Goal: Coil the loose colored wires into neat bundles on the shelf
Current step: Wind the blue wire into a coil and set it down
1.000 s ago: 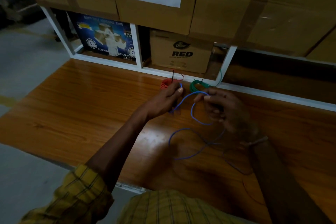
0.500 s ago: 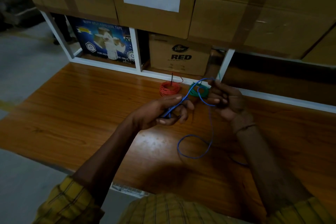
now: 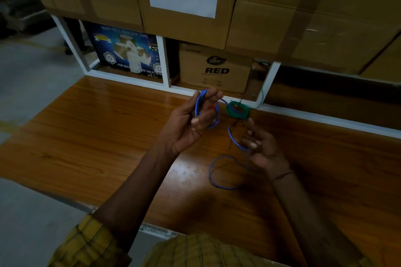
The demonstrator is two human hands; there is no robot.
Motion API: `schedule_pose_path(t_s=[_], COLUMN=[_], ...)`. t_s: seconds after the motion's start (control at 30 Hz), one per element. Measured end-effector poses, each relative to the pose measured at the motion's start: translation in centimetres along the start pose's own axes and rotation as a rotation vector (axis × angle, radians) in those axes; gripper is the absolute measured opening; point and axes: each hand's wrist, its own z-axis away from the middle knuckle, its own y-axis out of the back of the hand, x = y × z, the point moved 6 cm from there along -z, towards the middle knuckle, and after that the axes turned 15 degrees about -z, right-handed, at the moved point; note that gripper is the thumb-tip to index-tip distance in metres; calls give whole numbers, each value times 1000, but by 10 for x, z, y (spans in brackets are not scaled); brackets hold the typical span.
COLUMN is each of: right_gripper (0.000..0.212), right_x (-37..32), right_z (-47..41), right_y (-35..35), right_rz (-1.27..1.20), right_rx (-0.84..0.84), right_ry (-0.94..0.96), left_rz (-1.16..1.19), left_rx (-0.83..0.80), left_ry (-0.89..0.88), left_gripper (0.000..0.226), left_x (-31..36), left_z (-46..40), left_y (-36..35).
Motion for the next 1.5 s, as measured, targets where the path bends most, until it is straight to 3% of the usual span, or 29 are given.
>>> schedule_pose_path(t_s=[0.03, 0.13, 0.23, 0.33, 0.47, 0.6, 0.73, 0.8, 0.93, 1.0, 1.1, 1.27, 1.5], right_gripper=[40, 17, 23, 34, 32, 32, 50, 42, 29, 29, 31, 31, 10], right_x=[0, 5, 15, 22, 32, 46, 58, 52, 28, 13, -13, -34, -49], right_z=[2, 4, 4, 7, 14, 31, 55, 63, 79, 86, 87, 63, 21], right_y=[2, 1, 4, 11, 13, -10, -24, -31, -47, -55, -63, -63, -56], right_rz=[-111, -259, -242, 51, 591, 880, 930, 889, 954, 1013, 1041, 934, 1157], right_rx=[-17, -165, -263, -165, -138, -233, -335, -328, -412, -474, -496, -415, -277], right_ry=[24, -3, -144, -146, -137, -228, -407, -407, -399, -340, -182, 95, 508], left_rz=[26, 97, 220, 290, 153, -166, -550, -760, -1393, -1525, -1528, -1291, -976], left_rx=[18, 93, 106, 158, 245, 383, 394, 387, 243, 167, 73, 16, -47], left_ry=[-14, -34, -48, -50, -54, -63, -22, -15, -57, -30, 57, 254, 347], left_gripper=[44, 46, 47, 46, 41, 39, 38, 35, 25, 21, 25, 36, 43], left_x=[1, 0, 0, 7, 10, 0, -6, -5, -5, -9, -16, -27, -48], left_z=[-1, -5, -10, -12, -17, -23, -19, -14, -6, -1, 9, 26, 43], left_y=[0, 2, 7, 9, 3, 16, 15, 18, 24, 22, 12, -7, -14])
